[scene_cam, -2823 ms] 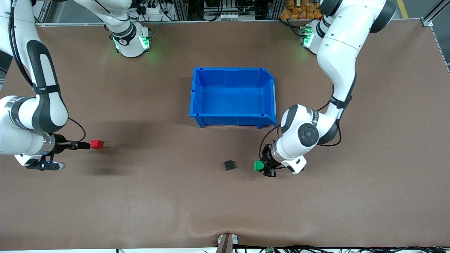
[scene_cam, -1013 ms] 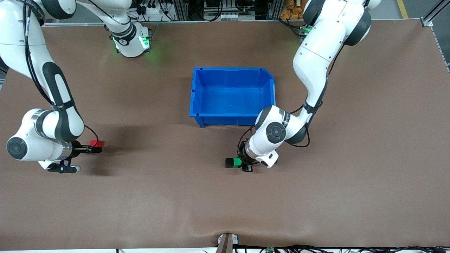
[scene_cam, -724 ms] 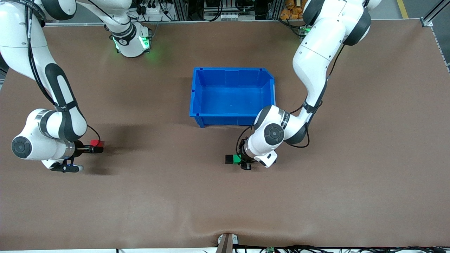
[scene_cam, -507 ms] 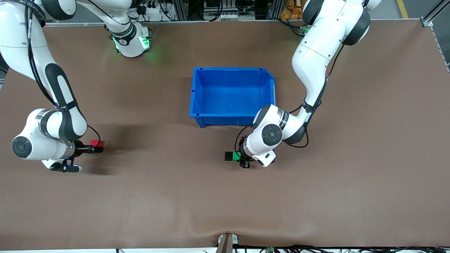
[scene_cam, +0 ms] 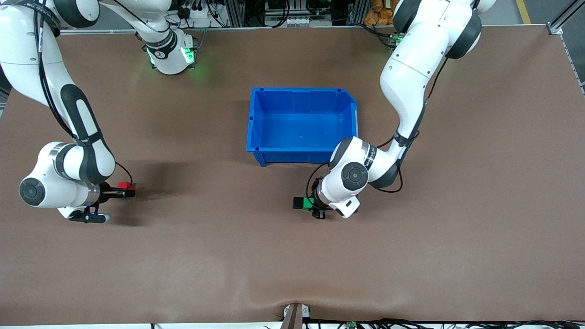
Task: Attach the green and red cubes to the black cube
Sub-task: 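Open the left gripper and raise it away from the cubes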
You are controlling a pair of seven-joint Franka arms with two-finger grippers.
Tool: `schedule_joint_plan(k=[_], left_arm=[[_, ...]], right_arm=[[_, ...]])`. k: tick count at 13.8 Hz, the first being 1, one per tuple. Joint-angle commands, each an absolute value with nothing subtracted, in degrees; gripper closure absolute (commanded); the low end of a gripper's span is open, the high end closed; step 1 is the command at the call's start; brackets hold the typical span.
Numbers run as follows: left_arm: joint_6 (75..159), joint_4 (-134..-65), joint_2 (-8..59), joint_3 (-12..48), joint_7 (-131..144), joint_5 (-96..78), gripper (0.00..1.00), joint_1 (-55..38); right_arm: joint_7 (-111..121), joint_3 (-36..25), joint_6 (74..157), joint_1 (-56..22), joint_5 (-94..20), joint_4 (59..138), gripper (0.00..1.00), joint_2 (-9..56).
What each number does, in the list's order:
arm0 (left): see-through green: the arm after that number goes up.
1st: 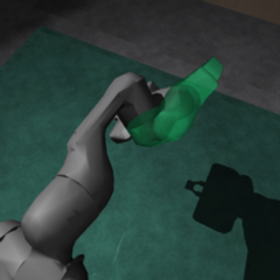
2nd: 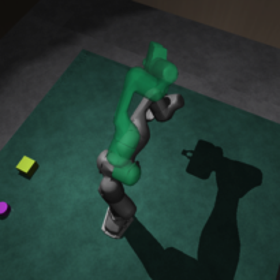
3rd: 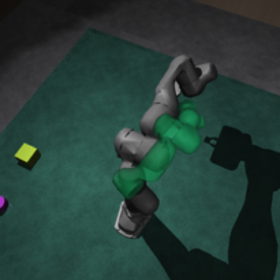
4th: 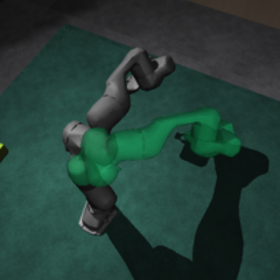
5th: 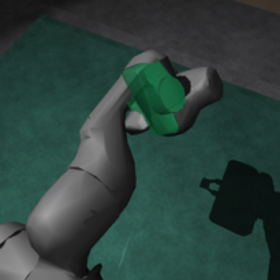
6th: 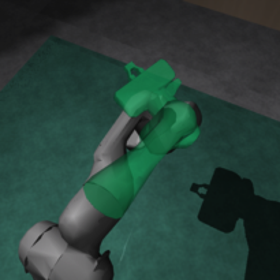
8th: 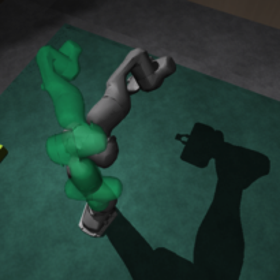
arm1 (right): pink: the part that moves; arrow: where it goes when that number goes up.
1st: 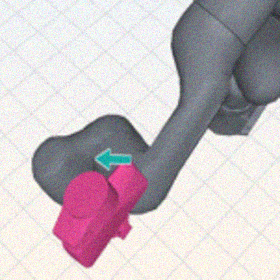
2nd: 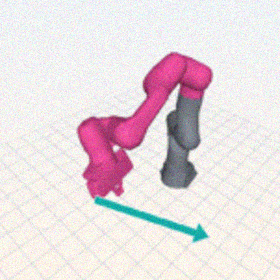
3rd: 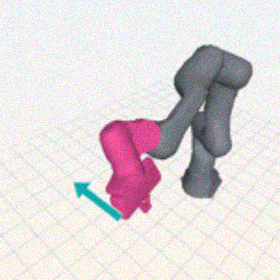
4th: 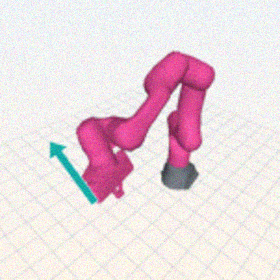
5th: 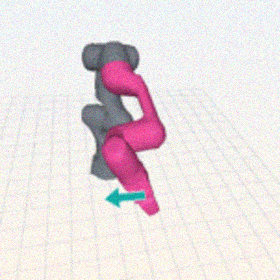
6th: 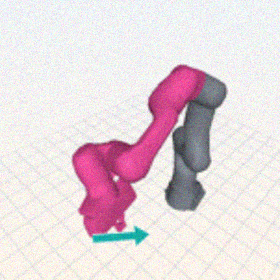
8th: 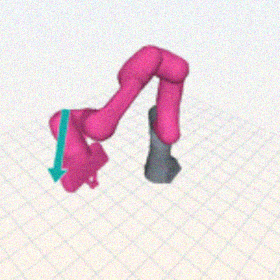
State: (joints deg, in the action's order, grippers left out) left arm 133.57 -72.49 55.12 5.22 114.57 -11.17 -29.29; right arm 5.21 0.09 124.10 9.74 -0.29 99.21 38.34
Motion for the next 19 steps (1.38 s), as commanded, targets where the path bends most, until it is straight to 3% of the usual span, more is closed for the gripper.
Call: schedule_joint_plan(k=[1,5,6,7,8,19], left_arm=[[133.24,-71.1,55.55,3.17,113.73,-11.69,1.0,-29.97],[133.24,-71.1,55.46,3.43,113.99,-11.78,1.0,-29.97],[133.16,-71.19,55.28,3.43,113.82,-11.78,0.72,-29.88],[133.07,-71.1,55.02,3.43,113.64,-11.69,0.22,-29.97],[132.81,-71.1,54.5,3.43,113.38,-11.52,0.0,-30.49],[105.49,-72.33,30.17,3.34,91.05,-2.81,0.0,-25.76]], right_arm=[[5.98,1.05,126.56,11.07,-0.18,101.25,0.34,38.14],[5.89,1.05,126.21,11.07,-0.18,101.25,0.68,38.14],[5.89,1.05,126.04,11.16,-0.18,101.16,0.79,38.06],[5.89,1.05,125.95,11.16,-0.18,101.16,0.97,38.06],[5.8,1.05,125.77,11.25,-0.18,101.08,1.0,37.97],[-5.96,1.14,125.68,10.29,-0.97,100.28,1.0,37.79]])
